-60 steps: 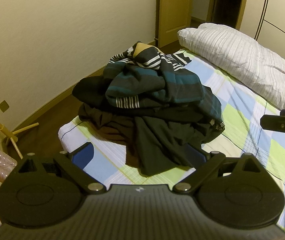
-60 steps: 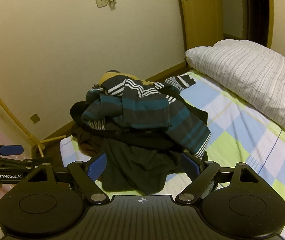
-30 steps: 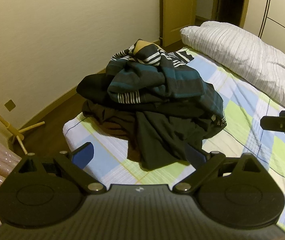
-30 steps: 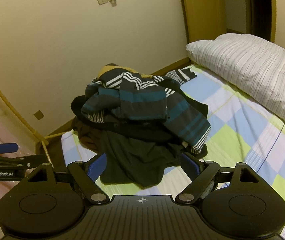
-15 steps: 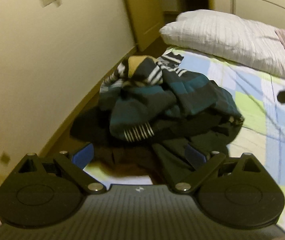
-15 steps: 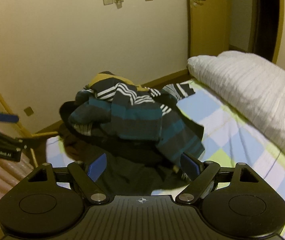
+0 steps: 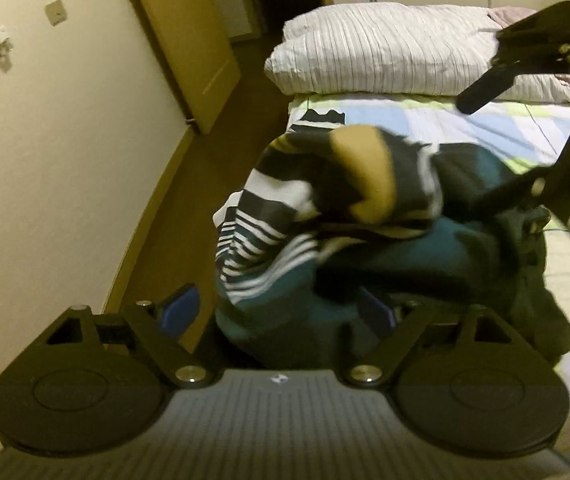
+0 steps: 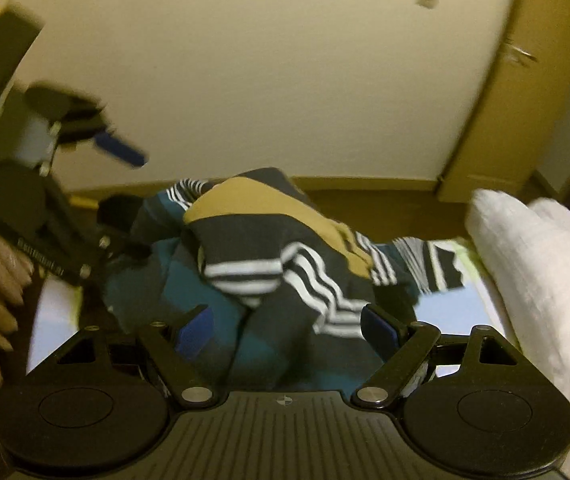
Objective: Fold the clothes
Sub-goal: 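Grasp the striped sweater with the left tool while the right tool grasps it too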
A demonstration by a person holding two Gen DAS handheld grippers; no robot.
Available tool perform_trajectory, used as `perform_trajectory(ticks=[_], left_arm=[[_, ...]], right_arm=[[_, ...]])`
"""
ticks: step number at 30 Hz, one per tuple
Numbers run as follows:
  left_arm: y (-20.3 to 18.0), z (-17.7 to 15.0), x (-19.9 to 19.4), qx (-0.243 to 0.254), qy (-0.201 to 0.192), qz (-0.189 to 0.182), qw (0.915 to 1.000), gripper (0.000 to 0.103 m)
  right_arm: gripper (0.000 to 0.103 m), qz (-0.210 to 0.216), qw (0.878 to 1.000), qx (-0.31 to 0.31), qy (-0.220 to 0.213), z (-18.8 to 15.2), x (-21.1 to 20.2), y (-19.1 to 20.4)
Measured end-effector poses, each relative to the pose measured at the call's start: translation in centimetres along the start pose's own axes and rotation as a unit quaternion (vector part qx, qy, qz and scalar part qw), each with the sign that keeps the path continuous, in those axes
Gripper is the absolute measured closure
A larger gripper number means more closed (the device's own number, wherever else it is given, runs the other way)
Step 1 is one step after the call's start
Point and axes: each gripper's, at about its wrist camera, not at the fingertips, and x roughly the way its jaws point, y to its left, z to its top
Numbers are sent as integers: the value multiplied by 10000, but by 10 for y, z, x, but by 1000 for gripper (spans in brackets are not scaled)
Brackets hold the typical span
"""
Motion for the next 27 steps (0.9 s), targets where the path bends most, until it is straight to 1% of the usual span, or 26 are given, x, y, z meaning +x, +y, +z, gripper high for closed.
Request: perform_trajectory(ticks=[1,3,4,5,6,7,8,9,10,12,14,16,18,20,23,25,27], left_arm=[[5,-1,9,12,23,-89,10000,20],[11,-2,25,81,141,-221,9996,25],[13,-2,31,117,175,-298,9993,31],[13,-2,34,149,173,-392,9990,38],[12,-1,36,183,165,-491,9985,44],[10,0,37,219,159,-566,9980,58],[8,2,36,256,138,-621,9976,76],[5,4,32,307,77,-637,9975,83],[1,8,26,367,-5,-627,9974,91],[-6,16,12,486,-211,-634,9966,94],[-15,28,-10,612,-529,-693,9943,95],[-30,40,-37,775,-860,-754,9904,96],[-54,54,-66,978,-1167,-878,9844,96],[-84,68,-90,1213,-1406,-1056,9769,96],[-147,80,-131,1578,-1718,-1420,9620,96],[-195,83,-156,1763,-1829,-1738,9514,96],[-245,85,-181,1933,-1898,-2087,9397,96]], right_arm=[[19,45,9999,-90,57,2,11,1],[19,134,9994,-271,173,6,34,3],[19,129,9990,-372,217,7,44,4],[20,115,9989,-384,246,7,49,3],[21,102,9989,-377,273,8,54,2],[51,108,9991,-276,309,8,57,-1],[70,118,9992,-157,347,8,58,-5],[75,105,9994,-90,330,7,56,-7],[85,88,9995,-34,303,6,53,-8],[88,18,9998,8,199,5,41,-11],[90,-115,9995,288,-8,0,16,-22],[91,-254,9977,589,-223,-6,-10,-34],[91,-442,9947,853,-371,-24,-47,-39],[91,-635,9904,1112,-513,-44,-85,-43],[91,-923,9817,1498,-723,-73,-143,-50],[91,-1134,9738,1808,-791,-109,-187,-49],[91,-1358,9649,2103,-795,-152,-234,-38]])
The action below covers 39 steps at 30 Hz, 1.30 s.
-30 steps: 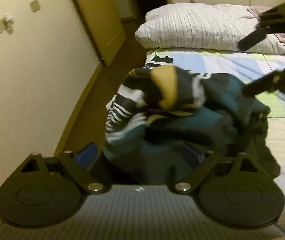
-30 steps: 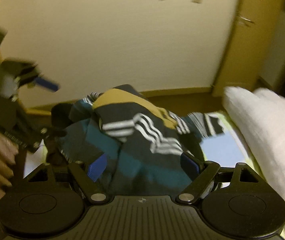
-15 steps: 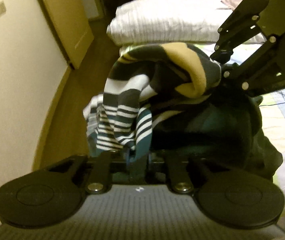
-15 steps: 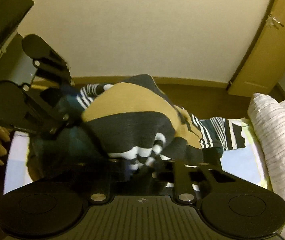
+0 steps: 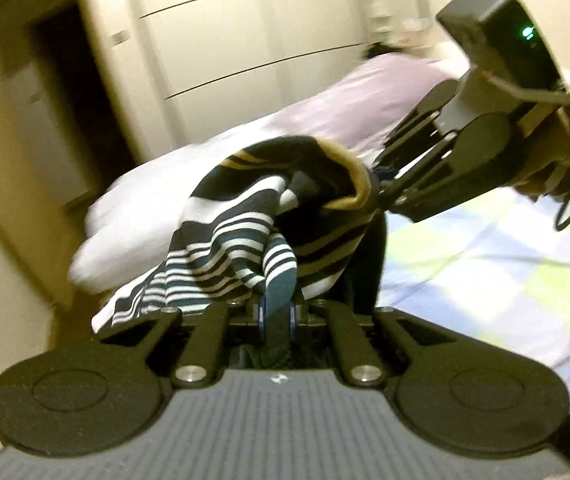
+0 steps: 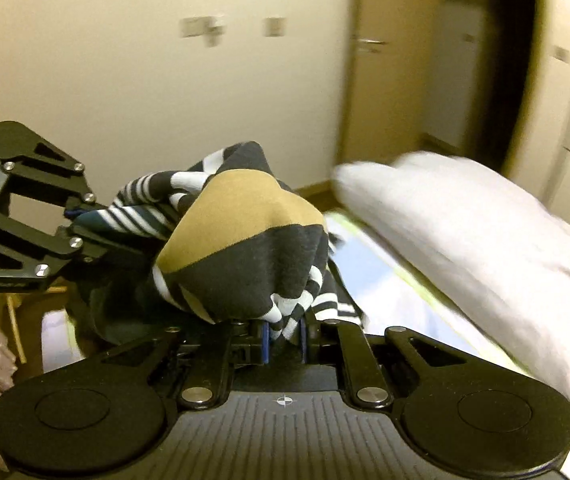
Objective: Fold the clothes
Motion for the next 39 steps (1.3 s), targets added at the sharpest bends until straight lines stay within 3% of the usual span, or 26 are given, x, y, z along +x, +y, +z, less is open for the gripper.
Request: perform_trajectory(ticks=[4,9,12,15,18,19,25,29,32,35,36,37,39], left_arm=[[-115,35,7,215,-14,-829,9963,96],[-242,61,39,358,147,-1988,9793,96],[-270,66,60,637,357,-2228,9721,93],[-299,71,81,916,566,-2464,9632,86],[-328,76,103,1193,773,-2696,9524,75],[-337,77,110,1285,842,-2772,9484,73],[-330,62,159,1568,1244,-2793,9391,71],[-314,69,173,1454,1221,-2655,9452,69],[-299,73,179,1193,1161,-2593,9513,60],[-290,72,192,1077,1244,-2532,9533,58],[-287,70,197,1046,1279,-2516,9536,57],[-285,68,201,1012,1326,-2513,9534,54],[-283,63,213,924,1438,-2535,9521,50]], right_arm=[[91,-481,9972,568,102,-83,-105,-32],[91,-1280,9801,1413,550,-205,-219,-66],[91,-1910,9550,2108,836,-273,-282,-91],[91,-2457,9195,2882,1056,-336,-336,-116],[91,-2810,8853,3536,1108,-377,-372,-127],[91,-2855,8808,3607,1118,-388,-383,-129],[91,-2945,8516,4255,838,-391,-394,-148],[91,-2918,8409,4489,793,-365,-378,-184],[91,-3071,8418,4323,1008,-349,-357,-230],[90,-3387,8475,3925,1142,-344,-333,-261],[82,-3490,8488,3789,1186,-342,-325,-271],[60,-3592,8499,3653,1230,-340,-317,-282],[33,-3793,8513,3377,1316,-336,-301,-302]])
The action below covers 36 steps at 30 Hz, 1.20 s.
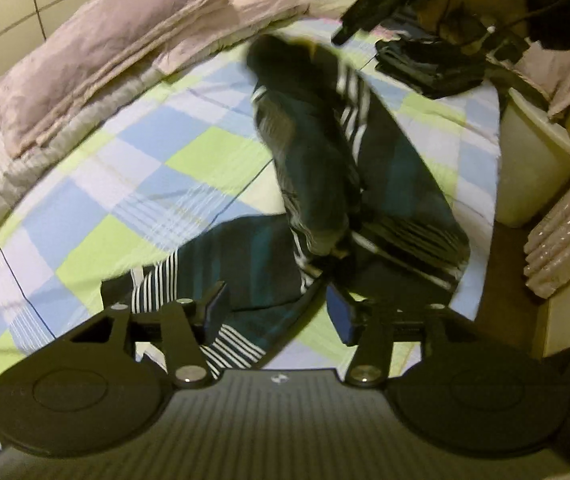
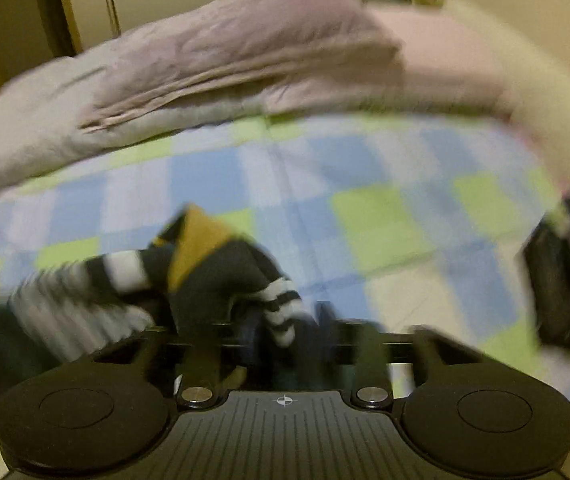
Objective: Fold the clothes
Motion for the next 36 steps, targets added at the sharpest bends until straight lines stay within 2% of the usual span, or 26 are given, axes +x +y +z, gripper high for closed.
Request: perform_trajectory(ticks=[1,3,6,8,10,13,16,17,18,19,21,23,26,27,29,31,33,34,35,36], left_arm=[[3,-1,8,-52,44,-33,10000,46],[7,1,24,-113,143,-84,9998,43],[7,8,50,-159,292,-135,9994,43],[6,18,70,-269,356,-173,9989,41],[7,31,91,-386,412,-178,9982,41],[8,51,126,-480,551,-36,9973,40],[14,70,161,-523,778,275,9952,40],[16,75,170,-565,853,390,9940,40],[19,81,177,-627,874,472,9931,40],[21,87,183,-702,857,530,9924,39],[26,98,195,-828,853,652,9908,37],[27,109,209,-826,925,786,9892,37],[21,127,230,-485,1012,975,9889,37],[16,133,236,-224,1004,1007,9896,37],[7,144,247,299,985,1070,9889,37],[-6,152,261,946,1014,1075,9845,37],[-17,157,272,1520,1052,1007,9776,40],[-19,159,276,1726,1073,936,9747,49],[-22,161,280,1931,1093,865,9712,68],[-22,165,282,1984,1105,762,9709,80]], right_arm=[[30,-116,9998,-123,-51,8,10,2],[30,-51,9998,-199,-12,-11,11,0],[30,217,9980,-284,522,-62,21,1],[25,401,9946,-341,890,-97,28,1],[25,518,9914,-496,1096,-124,38,1],[25,701,9859,-744,1328,-159,57,2],[25,924,9804,-1148,1311,-171,82,-1],[32,1020,9787,-1276,1241,-170,90,-6],[73,1155,9778,-1278,1191,-164,93,-17],[94,1296,9769,-1258,1145,-157,95,-29],[94,1356,9816,-923,979,-139,92,-68],[95,1205,9883,-485,800,-120,86,-124],[97,801,9948,31,629,-94,91,-203],[102,629,9961,156,597,-87,97,-227],[103,217,9977,349,537,-75,108,-270],[103,-21,9972,551,500,-68,112,-298],[103,-22,9972,603,432,-64,111,-308],[102,126,9975,572,396,-65,108,-306],[102,290,9980,432,367,-67,108,-292],[95,453,9980,271,339,-69,107,-275]])
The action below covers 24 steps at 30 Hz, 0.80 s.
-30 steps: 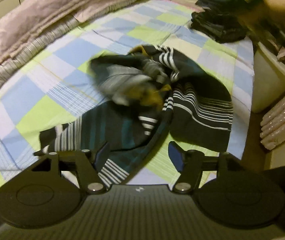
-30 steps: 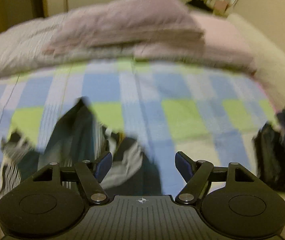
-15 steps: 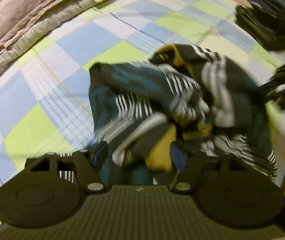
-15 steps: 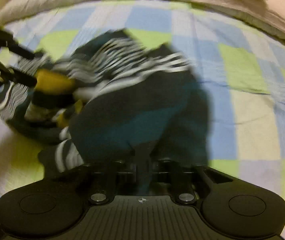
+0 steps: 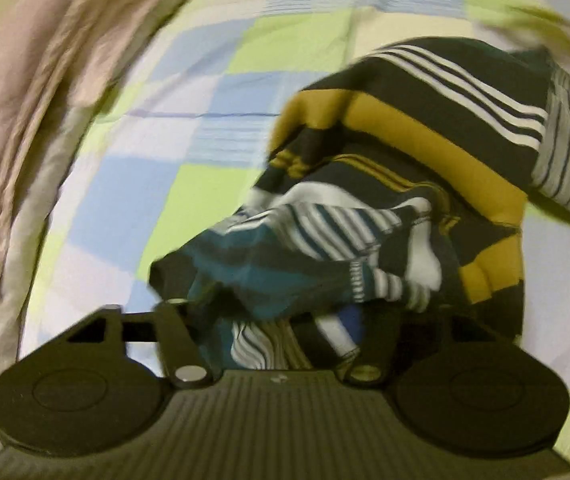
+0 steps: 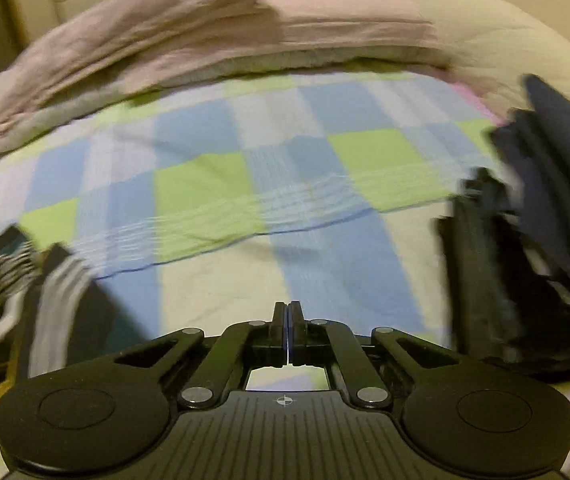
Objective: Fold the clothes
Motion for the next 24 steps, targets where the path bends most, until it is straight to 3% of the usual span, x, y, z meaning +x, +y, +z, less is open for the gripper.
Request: perform_trajectory(ticks=[1,2,3,4,8,10,14,18,20,21,24], left_arm=[[6,4,-3,-125,-71,-67,9999,93],[15,8,-7,-308,-182,-87,9993,94],[23,12,-12,-491,-292,-107,9983,94],[32,15,-17,-668,-395,-99,9969,94],[70,18,-37,-1300,-665,-38,9893,87],[81,8,-46,-1598,-691,-75,9847,62],[92,-31,-63,-2092,-606,16,9760,50],[85,-80,-70,-2537,-364,30,9666,42],[75,-98,-64,-2672,-256,-105,9633,42],[70,-107,-61,-2738,-201,-173,9614,42],[56,-128,-53,-2950,-109,-381,9547,40]], right_arm=[[68,158,9997,-167,-16,-3,1,16],[46,316,9989,-334,-32,-6,3,33],[17,474,9976,-501,-49,-9,4,49],[16,632,9957,-668,-65,-11,5,65],[16,1259,9830,-1330,-129,-23,11,131],[16,1568,9735,-1657,-161,-28,14,163],[16,2177,9482,-2301,-224,-40,19,229],[16,2127,9512,-2235,58,-36,63,259],[44,2119,9547,-2069,280,-27,87,266],[87,2066,9595,-1866,439,-19,97,262],[88,2028,9724,-1069,441,-5,84,230]])
